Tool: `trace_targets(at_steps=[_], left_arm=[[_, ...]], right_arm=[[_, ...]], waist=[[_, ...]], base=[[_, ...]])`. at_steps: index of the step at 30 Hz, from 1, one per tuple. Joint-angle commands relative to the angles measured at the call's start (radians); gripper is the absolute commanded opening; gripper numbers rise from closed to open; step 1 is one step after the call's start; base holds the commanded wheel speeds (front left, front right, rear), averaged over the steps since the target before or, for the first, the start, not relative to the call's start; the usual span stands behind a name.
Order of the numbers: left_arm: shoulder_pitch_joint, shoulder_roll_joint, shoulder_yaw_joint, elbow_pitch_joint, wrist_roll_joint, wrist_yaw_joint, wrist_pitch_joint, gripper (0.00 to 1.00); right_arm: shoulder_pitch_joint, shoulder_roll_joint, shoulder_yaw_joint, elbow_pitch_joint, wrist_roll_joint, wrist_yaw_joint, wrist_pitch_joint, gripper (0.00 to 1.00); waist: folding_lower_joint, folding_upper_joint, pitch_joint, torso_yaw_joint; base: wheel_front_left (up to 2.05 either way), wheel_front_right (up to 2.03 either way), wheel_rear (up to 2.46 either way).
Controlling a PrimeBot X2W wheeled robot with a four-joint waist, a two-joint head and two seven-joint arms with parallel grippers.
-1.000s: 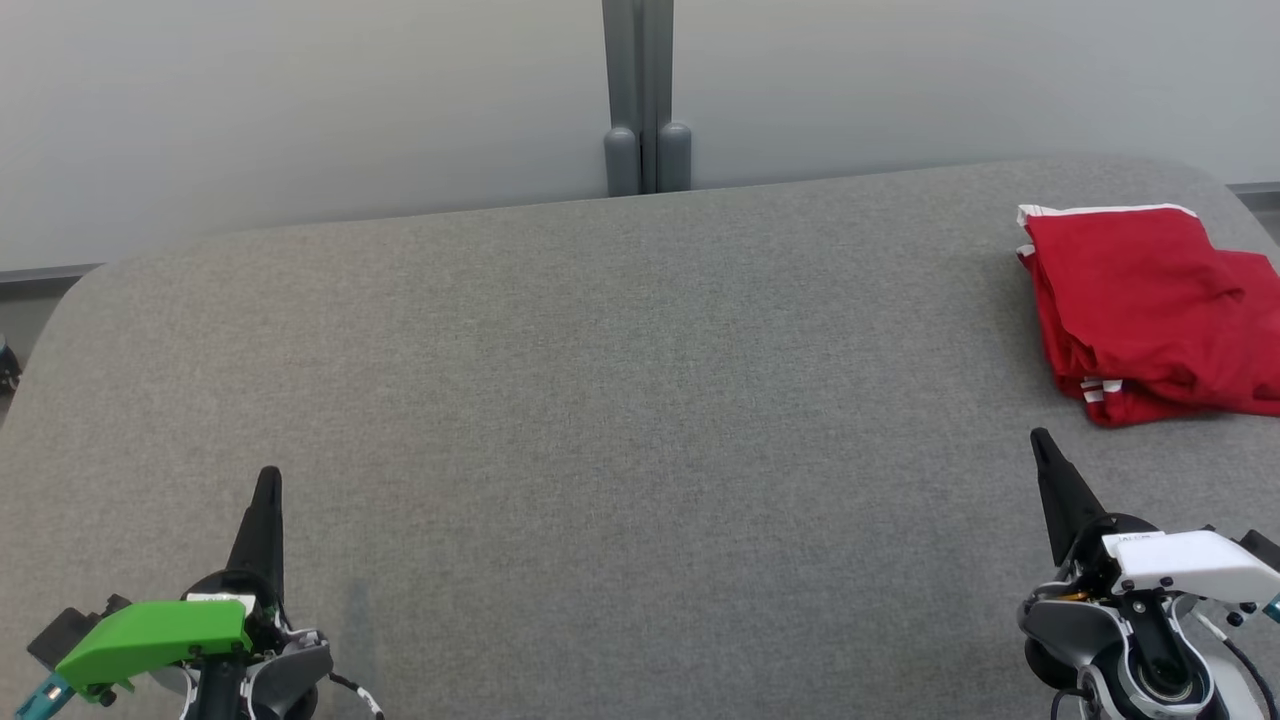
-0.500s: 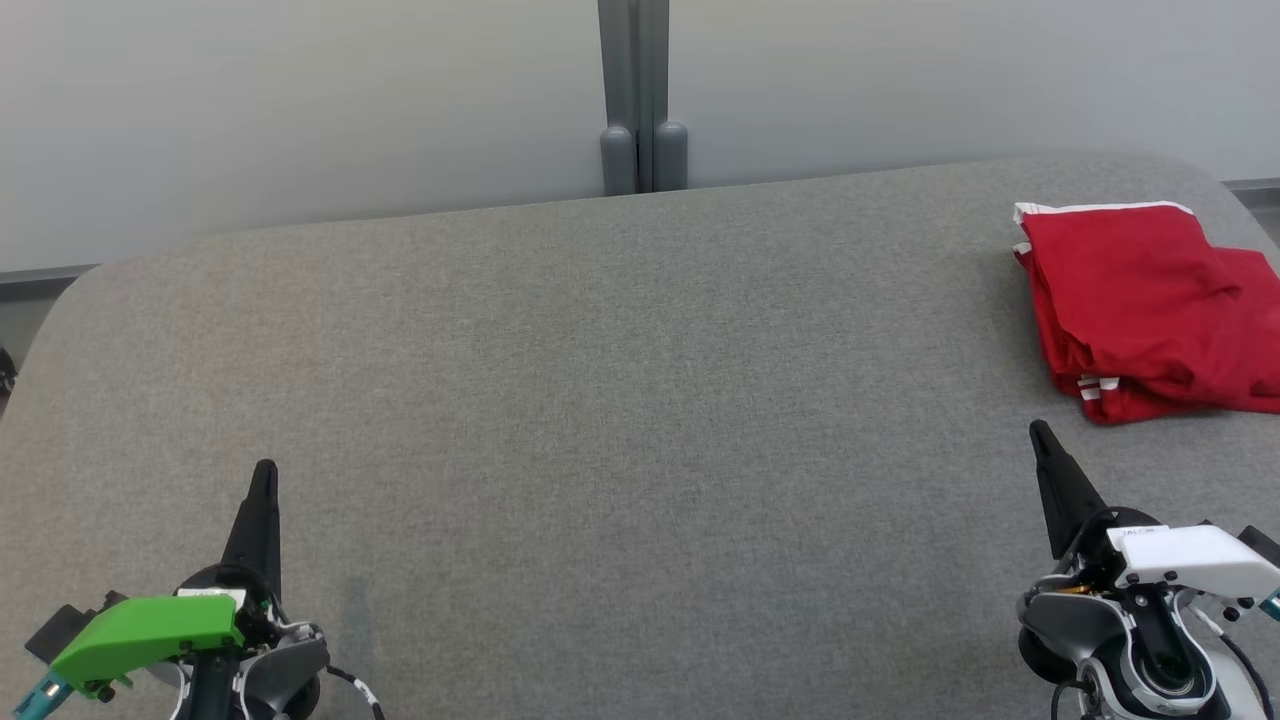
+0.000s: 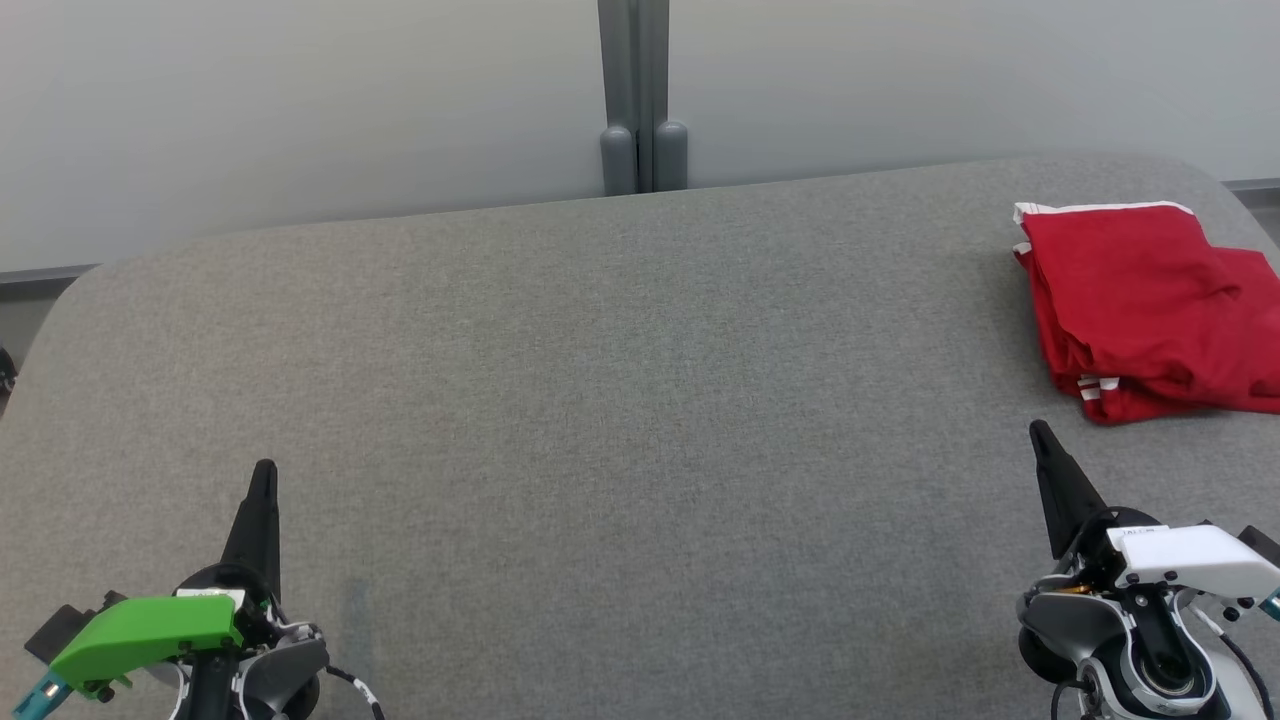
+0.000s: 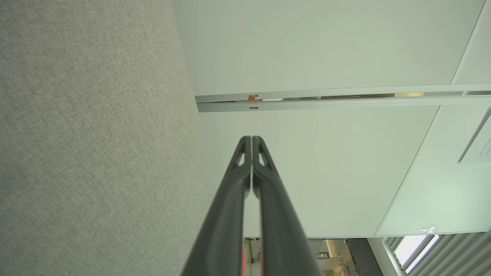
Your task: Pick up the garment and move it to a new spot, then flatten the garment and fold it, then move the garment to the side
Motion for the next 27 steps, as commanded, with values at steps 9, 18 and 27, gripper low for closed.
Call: trace_targets(at_steps=[9,18,27], left_arm=[[-0.016,-0.004,0.005,0.002,0.006,-0.005,0.004,0.0],[-0.017,-0.006,0.008,0.002,0.009,-0.005,0.008,0.0],[-0.017,-0.007,0.011,0.002,0.009,-0.005,0.01,0.0]], right_arm=[[-0.005,-0.004,-0.001,0.001,0.006,0.0,0.003,0.0],[-0.005,-0.004,-0.001,0.001,0.006,0.0,0.003,0.0],[-0.005,-0.004,-0.001,0.001,0.006,0.0,0.003,0.0]], waist=[[0.0,0.0,0.0,0.0],[0.0,0.0,0.0,0.0],[0.0,0.0,0.0,0.0]], base=[[0.0,0.0,0.0],[0.0,0.0,0.0],[0.0,0.0,0.0]])
